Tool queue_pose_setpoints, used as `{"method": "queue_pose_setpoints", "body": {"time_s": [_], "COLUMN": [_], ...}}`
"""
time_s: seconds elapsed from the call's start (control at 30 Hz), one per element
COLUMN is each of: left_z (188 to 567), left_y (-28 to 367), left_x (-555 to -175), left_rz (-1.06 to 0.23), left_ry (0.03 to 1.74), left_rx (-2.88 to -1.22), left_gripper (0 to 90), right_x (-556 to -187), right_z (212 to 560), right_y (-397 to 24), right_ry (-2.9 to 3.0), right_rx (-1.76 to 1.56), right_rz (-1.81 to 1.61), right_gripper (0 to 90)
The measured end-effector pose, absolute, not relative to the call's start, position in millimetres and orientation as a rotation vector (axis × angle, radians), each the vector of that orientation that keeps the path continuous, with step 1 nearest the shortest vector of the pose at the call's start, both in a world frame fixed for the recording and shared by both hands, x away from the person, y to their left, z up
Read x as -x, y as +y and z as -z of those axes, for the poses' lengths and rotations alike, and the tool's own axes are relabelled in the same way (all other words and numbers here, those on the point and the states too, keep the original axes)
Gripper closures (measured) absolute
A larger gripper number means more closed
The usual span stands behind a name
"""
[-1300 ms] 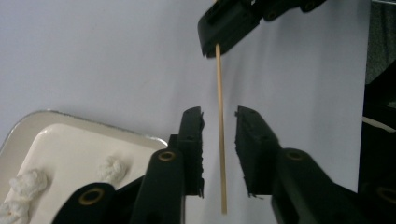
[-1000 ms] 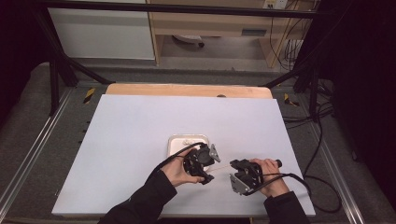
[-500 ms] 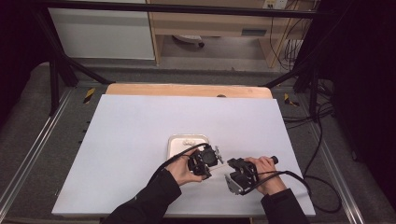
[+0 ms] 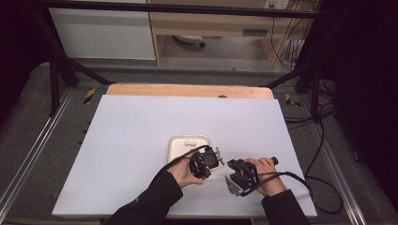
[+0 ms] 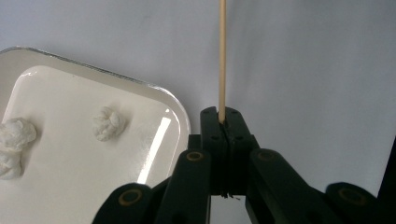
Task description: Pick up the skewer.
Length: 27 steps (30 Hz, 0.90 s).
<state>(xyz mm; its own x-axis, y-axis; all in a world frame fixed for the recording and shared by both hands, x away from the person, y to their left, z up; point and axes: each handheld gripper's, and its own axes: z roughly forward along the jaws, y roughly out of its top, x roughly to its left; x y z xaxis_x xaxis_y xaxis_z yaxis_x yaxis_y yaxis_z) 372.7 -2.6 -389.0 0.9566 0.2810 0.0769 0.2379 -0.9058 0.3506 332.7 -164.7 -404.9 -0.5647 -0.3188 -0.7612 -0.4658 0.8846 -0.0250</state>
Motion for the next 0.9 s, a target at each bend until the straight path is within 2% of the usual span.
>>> {"method": "queue_pose_setpoints", "body": {"time_s": [0.13, 0.2, 0.5, 0.53, 0.57, 0.77, 0.9], "left_z": [388, 387, 385, 385, 386, 384, 382], "left_y": [-2, -1, 20, 24, 27, 44, 57], "left_x": [-373, -373, -373, -373, -374, -373, -370], "left_rz": [-0.176, -0.184, -0.245, -0.242, -0.246, -0.259, -0.273], "left_ry": [0.385, 0.392, 0.444, 0.453, 0.459, 0.488, 0.502], "left_rx": [-2.757, -2.753, -2.714, -2.71, -2.702, -2.671, -2.645], "left_gripper": [88.6, 88.6, 88.6, 88.6, 88.6, 88.6, 88.5], "right_x": [-333, -332, -338, -338, -338, -343, -347], "right_z": [405, 403, 391, 390, 390, 392, 396], "right_y": [-165, -165, -177, -182, -182, -193, -201], "right_ry": [2.213, 2.21, 2.265, 2.295, 2.295, 2.357, 2.383], "right_rx": [0.547, 0.527, 0.214, 0.113, 0.113, -0.178, -0.346], "right_rz": [-0.229, -0.24, -0.472, -0.547, -0.547, -0.714, -0.797], "right_gripper": [88.2, 84.9, 41.4, 34.3, 34.3, 20.6, 15.6]}}
